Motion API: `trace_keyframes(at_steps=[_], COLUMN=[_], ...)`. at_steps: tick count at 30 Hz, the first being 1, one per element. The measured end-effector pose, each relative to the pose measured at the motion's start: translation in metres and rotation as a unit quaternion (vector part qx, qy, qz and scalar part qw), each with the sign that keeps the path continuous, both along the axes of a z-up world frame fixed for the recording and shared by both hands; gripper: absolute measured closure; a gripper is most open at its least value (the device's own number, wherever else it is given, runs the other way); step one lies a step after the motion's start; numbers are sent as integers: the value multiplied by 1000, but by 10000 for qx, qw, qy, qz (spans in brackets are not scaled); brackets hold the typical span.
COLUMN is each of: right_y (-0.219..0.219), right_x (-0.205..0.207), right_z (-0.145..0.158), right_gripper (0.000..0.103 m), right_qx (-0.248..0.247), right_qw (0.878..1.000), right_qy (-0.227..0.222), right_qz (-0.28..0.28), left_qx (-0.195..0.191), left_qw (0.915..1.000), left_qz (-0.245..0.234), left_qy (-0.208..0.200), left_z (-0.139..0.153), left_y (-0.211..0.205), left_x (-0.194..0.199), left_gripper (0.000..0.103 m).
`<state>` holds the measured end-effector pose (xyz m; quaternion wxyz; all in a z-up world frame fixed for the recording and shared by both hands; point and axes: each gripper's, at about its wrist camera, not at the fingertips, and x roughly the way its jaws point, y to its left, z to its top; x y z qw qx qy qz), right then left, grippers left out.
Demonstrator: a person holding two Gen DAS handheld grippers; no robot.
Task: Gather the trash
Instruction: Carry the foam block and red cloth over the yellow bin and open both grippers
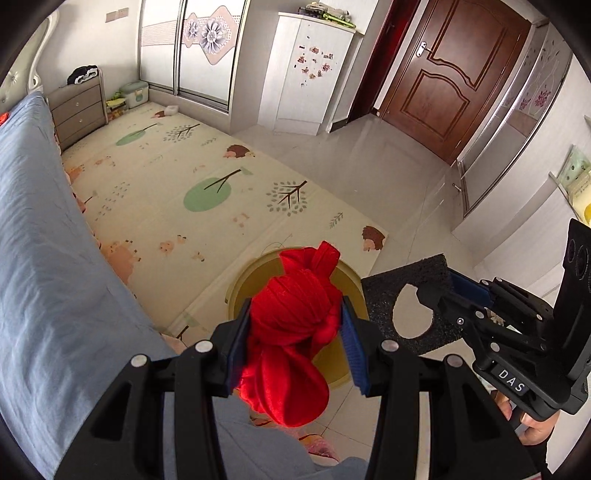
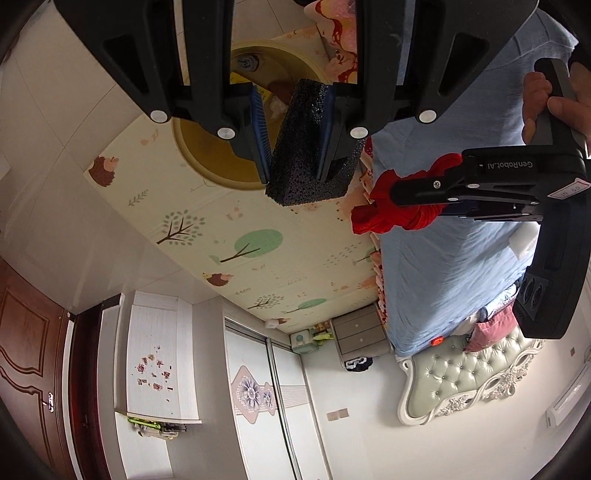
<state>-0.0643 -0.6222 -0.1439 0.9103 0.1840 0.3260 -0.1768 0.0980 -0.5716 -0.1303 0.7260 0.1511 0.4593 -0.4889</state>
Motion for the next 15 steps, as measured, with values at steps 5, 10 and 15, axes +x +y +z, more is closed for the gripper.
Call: trace_keyframes(at_steps=[5,10,15], right_y=[-23,-35,-39], right_x=[3,8,14], right_z=[-22,-33,-40], right_gripper=[78,78,28], right_qx=[118,193,-122], right_qw=[9996,9992,9981], right_qy=[200,295,448], right_qz=[-129,-174,-415], left_qx=[268,331,346], left_qw=[9995,9991,9984], left_qz=[-105,-130,232], left_qy=[94,233,373], left_z=[-16,-27,-35], left_y=[-27,-45,-59], left_x=[5,9,23], left_gripper=[57,57,6])
